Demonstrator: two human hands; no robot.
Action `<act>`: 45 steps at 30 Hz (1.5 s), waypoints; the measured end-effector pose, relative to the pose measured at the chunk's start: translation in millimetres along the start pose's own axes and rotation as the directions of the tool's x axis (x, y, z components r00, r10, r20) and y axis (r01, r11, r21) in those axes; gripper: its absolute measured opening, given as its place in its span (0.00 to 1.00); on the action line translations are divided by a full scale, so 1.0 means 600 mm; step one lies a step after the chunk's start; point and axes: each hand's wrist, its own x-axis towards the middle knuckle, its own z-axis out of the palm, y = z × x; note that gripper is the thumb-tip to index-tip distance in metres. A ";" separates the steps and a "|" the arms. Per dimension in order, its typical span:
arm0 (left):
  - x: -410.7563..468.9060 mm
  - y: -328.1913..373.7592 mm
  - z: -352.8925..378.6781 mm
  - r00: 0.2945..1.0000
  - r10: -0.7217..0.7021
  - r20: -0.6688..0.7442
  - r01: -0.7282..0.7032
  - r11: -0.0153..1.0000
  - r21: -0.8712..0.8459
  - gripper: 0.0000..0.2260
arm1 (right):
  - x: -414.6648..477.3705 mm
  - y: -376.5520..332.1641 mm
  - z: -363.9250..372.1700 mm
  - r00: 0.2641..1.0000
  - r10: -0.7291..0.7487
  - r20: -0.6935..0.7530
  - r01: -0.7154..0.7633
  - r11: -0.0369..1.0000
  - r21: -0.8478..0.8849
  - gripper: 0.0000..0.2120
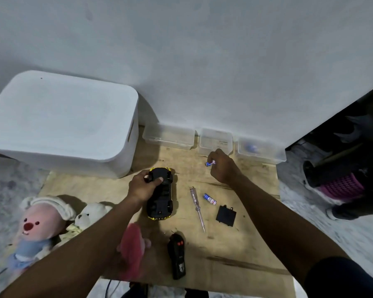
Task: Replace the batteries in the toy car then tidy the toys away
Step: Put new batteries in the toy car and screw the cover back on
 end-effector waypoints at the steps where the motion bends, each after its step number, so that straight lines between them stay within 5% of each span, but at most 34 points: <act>1: 0.001 0.001 0.001 1.000 0.000 0.014 0.000 1.000 -0.013 0.18 | 0.002 0.002 0.004 1.000 -0.005 0.029 0.006 1.000 -0.024 0.15; 4: 0.003 0.002 0.005 0.999 0.007 0.040 -0.005 0.999 -0.049 0.14 | 0.006 0.011 0.022 0.999 0.024 0.046 -0.019 0.995 -0.093 0.19; 9: 0.008 -0.002 0.006 0.997 0.004 0.078 0.001 0.998 -0.066 0.13 | -0.002 0.015 0.027 0.990 0.118 0.079 -0.101 0.976 -0.194 0.13; 13: 0.002 0.006 0.007 0.996 -0.012 0.092 0.022 0.993 -0.117 0.15 | -0.026 0.001 0.011 0.967 0.250 0.052 -0.254 0.961 0.112 0.17; 16: -0.008 0.013 0.006 0.995 -0.034 0.098 0.052 0.982 -0.181 0.17 | -0.056 -0.020 -0.011 0.832 0.475 0.288 -0.547 0.616 0.566 0.11; 19: -0.020 0.023 0.006 0.990 -0.064 0.123 0.091 0.968 -0.233 0.17 | -0.088 -0.030 -0.022 0.742 0.482 0.467 -0.657 0.384 0.648 0.10; 22: -0.030 0.032 0.006 0.988 -0.073 0.135 0.107 0.959 -0.263 0.15 | -0.106 -0.032 -0.008 0.781 0.503 0.371 -0.614 0.508 0.604 0.16; 25: -0.038 0.042 0.005 0.986 -0.065 0.156 0.106 0.958 -0.268 0.16 | -0.115 -0.030 0.007 0.888 0.415 0.201 -0.459 0.831 0.313 0.20; 28: -0.047 0.052 0.001 0.986 -0.051 0.160 0.092 0.962 -0.256 0.18 | -0.128 -0.030 0.020 0.941 0.291 0.171 -0.301 0.953 0.034 0.13; 36: -0.080 0.076 -0.018 0.973 -0.003 0.231 0.068 0.959 -0.274 0.16 | -0.150 -0.029 0.036 0.946 0.287 0.150 -0.288 0.957 -0.017 0.10; 40: -0.099 0.079 -0.031 0.957 0.011 0.291 0.075 0.956 -0.283 0.18 | -0.153 -0.070 -0.002 0.942 0.334 0.018 -0.320 0.885 0.339 0.07; 45: -0.130 0.095 -0.048 0.934 0.076 0.349 0.044 0.945 -0.324 0.14 | -0.182 -0.184 -0.094 0.973 0.225 -0.057 -0.132 0.739 0.661 0.06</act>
